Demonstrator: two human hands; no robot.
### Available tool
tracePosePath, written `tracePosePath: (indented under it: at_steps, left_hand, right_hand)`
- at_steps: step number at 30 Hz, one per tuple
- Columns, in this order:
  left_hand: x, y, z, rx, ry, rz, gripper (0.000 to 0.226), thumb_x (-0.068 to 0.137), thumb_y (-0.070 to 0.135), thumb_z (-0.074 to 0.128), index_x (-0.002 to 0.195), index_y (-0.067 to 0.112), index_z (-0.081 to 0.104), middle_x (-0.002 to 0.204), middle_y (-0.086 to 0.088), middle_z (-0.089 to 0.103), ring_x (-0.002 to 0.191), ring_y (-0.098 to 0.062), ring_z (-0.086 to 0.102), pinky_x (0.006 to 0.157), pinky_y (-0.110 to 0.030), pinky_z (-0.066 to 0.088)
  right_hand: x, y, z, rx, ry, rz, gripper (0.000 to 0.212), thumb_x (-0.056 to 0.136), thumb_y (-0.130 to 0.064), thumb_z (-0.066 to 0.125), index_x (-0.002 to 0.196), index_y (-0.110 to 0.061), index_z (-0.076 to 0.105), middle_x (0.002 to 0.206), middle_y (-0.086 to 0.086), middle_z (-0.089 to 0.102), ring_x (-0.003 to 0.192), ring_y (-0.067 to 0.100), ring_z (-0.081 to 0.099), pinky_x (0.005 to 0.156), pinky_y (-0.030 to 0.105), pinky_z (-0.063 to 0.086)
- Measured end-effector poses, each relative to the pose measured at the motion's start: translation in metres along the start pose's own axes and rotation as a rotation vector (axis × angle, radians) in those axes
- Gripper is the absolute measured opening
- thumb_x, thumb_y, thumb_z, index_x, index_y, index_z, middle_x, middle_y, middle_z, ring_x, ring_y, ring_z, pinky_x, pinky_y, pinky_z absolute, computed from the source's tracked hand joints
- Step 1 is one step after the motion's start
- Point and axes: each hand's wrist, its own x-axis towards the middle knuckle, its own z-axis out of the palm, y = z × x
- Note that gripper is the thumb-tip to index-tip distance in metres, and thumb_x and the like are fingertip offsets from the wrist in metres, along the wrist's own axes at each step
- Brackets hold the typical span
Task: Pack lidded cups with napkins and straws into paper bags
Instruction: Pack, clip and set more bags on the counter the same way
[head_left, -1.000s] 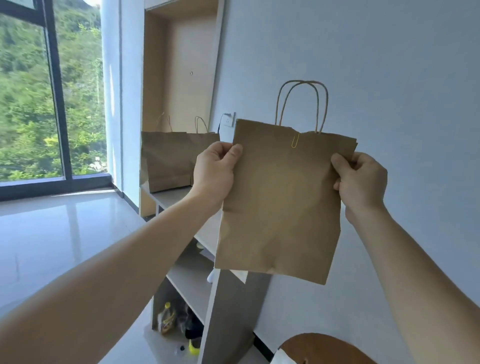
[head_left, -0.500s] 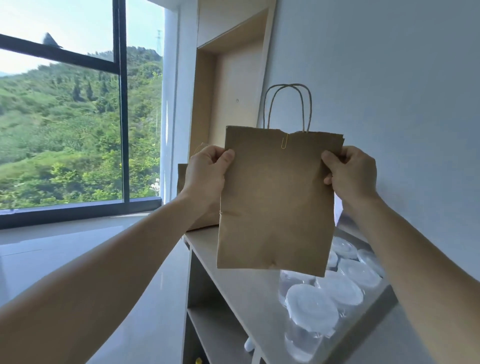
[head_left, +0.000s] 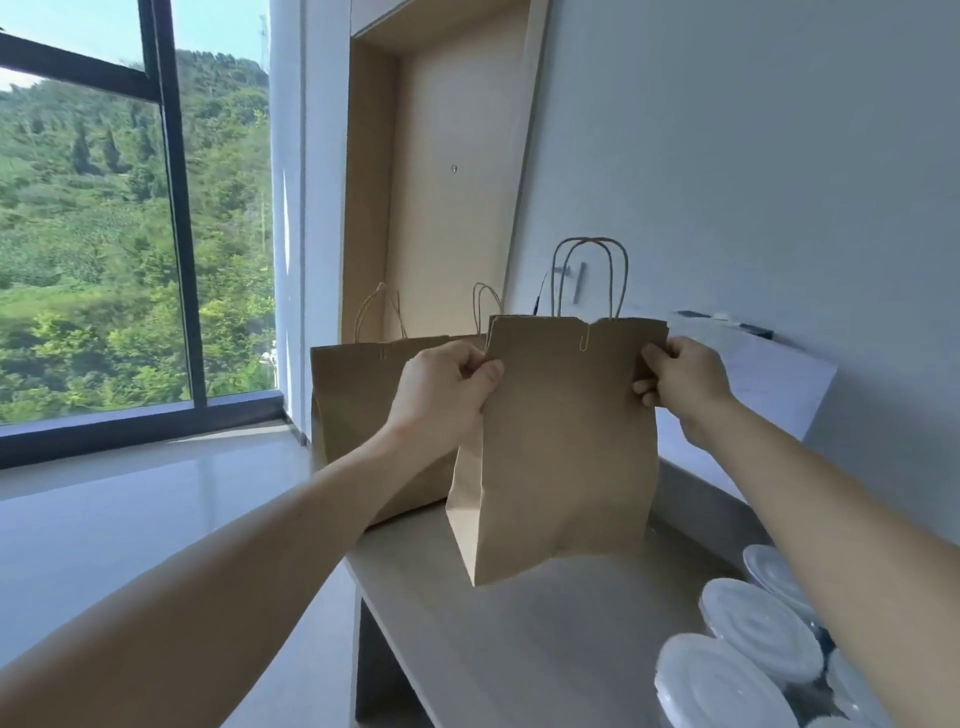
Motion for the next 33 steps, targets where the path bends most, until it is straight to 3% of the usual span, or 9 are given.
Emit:
tracePosePath:
  at_steps: [4, 9, 12, 14, 18, 23, 26, 30, 33]
  left_hand:
    - [0.038, -0.042, 0.022, 0.075, -0.094, 0.015, 0.021, 0.092, 0.033, 0.061, 0.078, 0.019, 0.067, 0.063, -0.001, 0.069, 0.068, -0.015, 0.063, 0.067, -0.028, 0.049]
    - [0.078, -0.092, 0.044, 0.188, -0.226, -0.016, 0.029, 0.092, 0.032, 0.058, 0.073, 0.010, 0.061, 0.068, -0.005, 0.068, 0.074, -0.025, 0.062, 0.068, -0.036, 0.053]
    - [0.095, -0.110, 0.056, 0.248, -0.284, -0.022, 0.029, 0.090, 0.033, 0.057, 0.072, 0.010, 0.060, 0.068, -0.003, 0.069, 0.073, -0.025, 0.063, 0.066, -0.036, 0.054]
    - [0.105, -0.116, 0.062, 0.279, -0.295, 0.005, 0.029, 0.090, 0.033, 0.057, 0.071, 0.011, 0.058, 0.064, -0.001, 0.066, 0.070, -0.025, 0.062, 0.063, -0.035, 0.053]
    - [0.122, -0.123, 0.070, 0.360, -0.324, 0.091, 0.035, 0.089, 0.032, 0.058, 0.061, 0.015, 0.046, 0.055, 0.004, 0.049, 0.059, -0.021, 0.049, 0.051, -0.029, 0.038]
    - [0.139, -0.135, 0.081, 0.393, -0.314, 0.131, 0.041, 0.092, 0.031, 0.055, 0.059, 0.018, 0.036, 0.056, 0.005, 0.044, 0.059, -0.021, 0.044, 0.050, -0.031, 0.028]
    - [0.147, -0.143, 0.083, 0.386, -0.291, 0.128, 0.040, 0.093, 0.031, 0.054, 0.060, 0.018, 0.036, 0.057, 0.005, 0.045, 0.060, -0.023, 0.045, 0.053, -0.032, 0.029]
    - [0.150, -0.147, 0.084, 0.366, -0.306, 0.138, 0.038, 0.091, 0.029, 0.056, 0.059, 0.017, 0.037, 0.055, 0.005, 0.044, 0.053, -0.016, 0.041, 0.047, -0.029, 0.027]
    - [0.155, -0.144, 0.086, 0.351, -0.296, 0.147, 0.037, 0.088, 0.027, 0.057, 0.058, 0.016, 0.038, 0.053, 0.004, 0.043, 0.052, -0.016, 0.041, 0.046, -0.027, 0.028]
  right_hand:
    - [0.047, 0.029, 0.039, -0.066, -0.003, 0.070, 0.020, 0.103, -0.015, 0.045, 0.087, -0.011, 0.057, 0.078, 0.011, 0.061, 0.058, 0.019, 0.058, 0.066, 0.038, 0.053]
    - [0.094, 0.068, 0.086, -0.157, 0.026, 0.151, 0.020, 0.102, -0.014, 0.043, 0.096, -0.004, 0.060, 0.085, 0.013, 0.061, 0.061, 0.021, 0.059, 0.072, 0.043, 0.055]
    - [0.116, 0.085, 0.108, -0.204, 0.054, 0.161, 0.020, 0.102, -0.015, 0.044, 0.094, -0.010, 0.062, 0.088, 0.013, 0.065, 0.064, 0.021, 0.063, 0.076, 0.044, 0.057]
    - [0.130, 0.091, 0.119, -0.210, 0.076, 0.155, 0.021, 0.101, -0.015, 0.045, 0.091, -0.012, 0.063, 0.086, 0.013, 0.067, 0.066, 0.024, 0.065, 0.080, 0.046, 0.058]
    - [0.155, 0.094, 0.135, -0.214, 0.092, 0.153, 0.024, 0.100, -0.013, 0.046, 0.111, -0.008, 0.067, 0.098, 0.016, 0.070, 0.081, 0.033, 0.071, 0.085, 0.050, 0.056]
    - [0.177, 0.099, 0.146, -0.231, 0.113, 0.164, 0.028, 0.098, -0.016, 0.048, 0.118, -0.008, 0.066, 0.113, 0.017, 0.067, 0.098, 0.038, 0.066, 0.082, 0.048, 0.059]
    - [0.183, 0.107, 0.148, -0.238, 0.121, 0.167, 0.027, 0.098, -0.017, 0.048, 0.115, -0.007, 0.067, 0.112, 0.018, 0.068, 0.097, 0.038, 0.067, 0.086, 0.050, 0.056]
    - [0.180, 0.117, 0.148, -0.182, 0.136, 0.198, 0.021, 0.099, -0.015, 0.048, 0.100, -0.003, 0.066, 0.098, 0.020, 0.069, 0.086, 0.038, 0.070, 0.081, 0.054, 0.057]
    - [0.174, 0.118, 0.145, -0.098, 0.150, 0.220, 0.020, 0.099, -0.014, 0.049, 0.101, -0.001, 0.064, 0.101, 0.021, 0.068, 0.087, 0.037, 0.070, 0.079, 0.053, 0.059]
